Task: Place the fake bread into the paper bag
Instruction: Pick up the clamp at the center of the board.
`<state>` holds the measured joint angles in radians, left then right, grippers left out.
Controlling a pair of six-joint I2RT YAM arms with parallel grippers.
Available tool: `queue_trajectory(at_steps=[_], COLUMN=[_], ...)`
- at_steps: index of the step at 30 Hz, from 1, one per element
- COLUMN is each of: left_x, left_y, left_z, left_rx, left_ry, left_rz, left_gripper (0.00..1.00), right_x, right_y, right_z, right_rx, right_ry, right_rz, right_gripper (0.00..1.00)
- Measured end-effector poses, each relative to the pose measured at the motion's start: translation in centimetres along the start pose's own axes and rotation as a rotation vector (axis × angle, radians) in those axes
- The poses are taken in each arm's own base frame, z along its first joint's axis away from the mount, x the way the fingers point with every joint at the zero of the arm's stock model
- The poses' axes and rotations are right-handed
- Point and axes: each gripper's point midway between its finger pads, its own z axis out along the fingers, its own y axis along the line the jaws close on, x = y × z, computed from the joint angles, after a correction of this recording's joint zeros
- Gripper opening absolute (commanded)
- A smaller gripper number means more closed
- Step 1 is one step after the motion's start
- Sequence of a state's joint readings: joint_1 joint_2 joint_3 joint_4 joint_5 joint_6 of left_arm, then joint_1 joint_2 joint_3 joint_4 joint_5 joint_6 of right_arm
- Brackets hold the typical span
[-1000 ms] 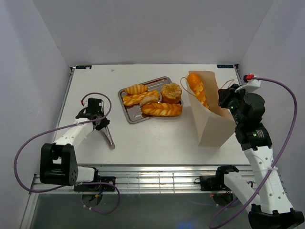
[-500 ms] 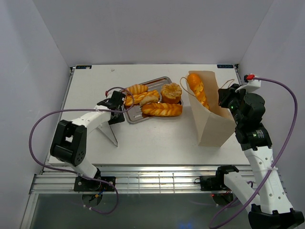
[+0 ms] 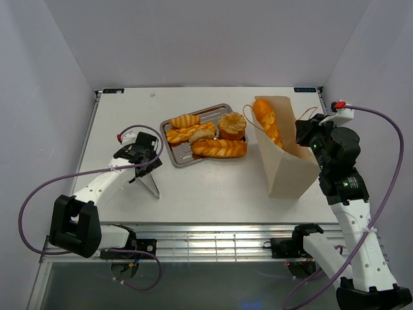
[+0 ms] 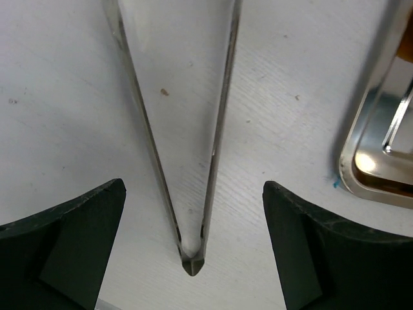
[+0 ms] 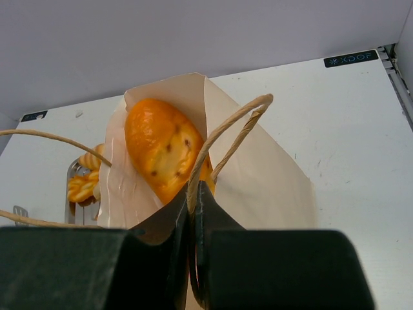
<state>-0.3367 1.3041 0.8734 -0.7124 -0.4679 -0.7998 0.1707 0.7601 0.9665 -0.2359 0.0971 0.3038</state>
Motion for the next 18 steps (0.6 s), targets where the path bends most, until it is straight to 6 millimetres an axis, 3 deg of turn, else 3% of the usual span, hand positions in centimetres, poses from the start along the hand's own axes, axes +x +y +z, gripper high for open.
queue_trajectory(at_steps=[4, 18], left_x=[1.5, 4.5], left_y=[1.5, 2.3], left_z=[0.7, 4.2], left_rx=[-0.058, -0.204], left_ry=[0.044, 0.133], left_rz=[-0.052, -0.106], left_gripper=[0.98, 0.98], right_x=[-0.2, -0.5], right_y=[0.0, 0.3], right_z=[-0.2, -0.5], right_rx=[-0.002, -0.013], right_ry=[-0.008, -0.017], right_rz=[0.0, 0.001], right_gripper=[0.08, 0.08])
